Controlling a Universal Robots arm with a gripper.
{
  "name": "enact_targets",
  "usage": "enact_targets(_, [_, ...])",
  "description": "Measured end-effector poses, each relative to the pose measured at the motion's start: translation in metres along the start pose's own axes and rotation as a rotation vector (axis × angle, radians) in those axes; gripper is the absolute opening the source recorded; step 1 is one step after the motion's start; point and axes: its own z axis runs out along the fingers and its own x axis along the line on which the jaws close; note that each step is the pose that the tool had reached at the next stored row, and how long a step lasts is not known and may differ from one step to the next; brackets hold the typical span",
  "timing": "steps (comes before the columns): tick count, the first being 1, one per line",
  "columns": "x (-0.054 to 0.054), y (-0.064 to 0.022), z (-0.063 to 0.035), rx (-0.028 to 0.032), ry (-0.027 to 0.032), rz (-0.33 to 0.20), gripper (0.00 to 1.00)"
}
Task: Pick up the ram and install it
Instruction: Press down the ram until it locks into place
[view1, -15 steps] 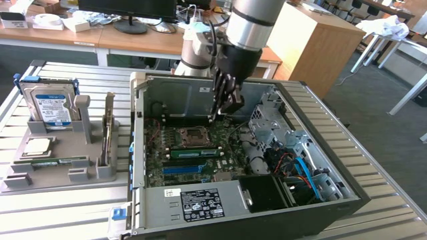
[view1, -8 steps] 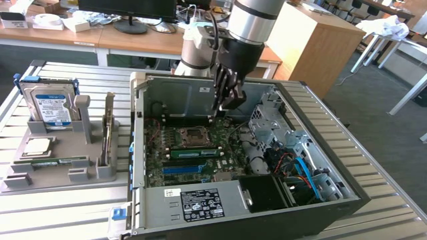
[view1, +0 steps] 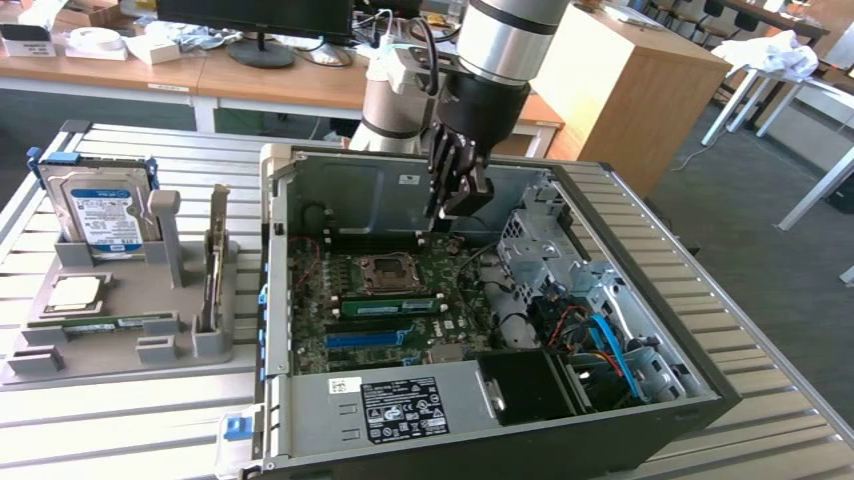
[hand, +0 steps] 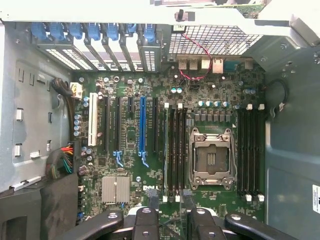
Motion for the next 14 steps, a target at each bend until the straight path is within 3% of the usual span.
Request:
enact_targets(9, [0.0, 0.0, 0.0, 0.0, 0.0, 0.0, 0.29])
enact_targets(11, [0.0, 0.0, 0.0, 0.0, 0.0, 0.0, 0.17])
enact_targets(14, [0.0, 0.0, 0.0, 0.0, 0.0, 0.0, 0.11])
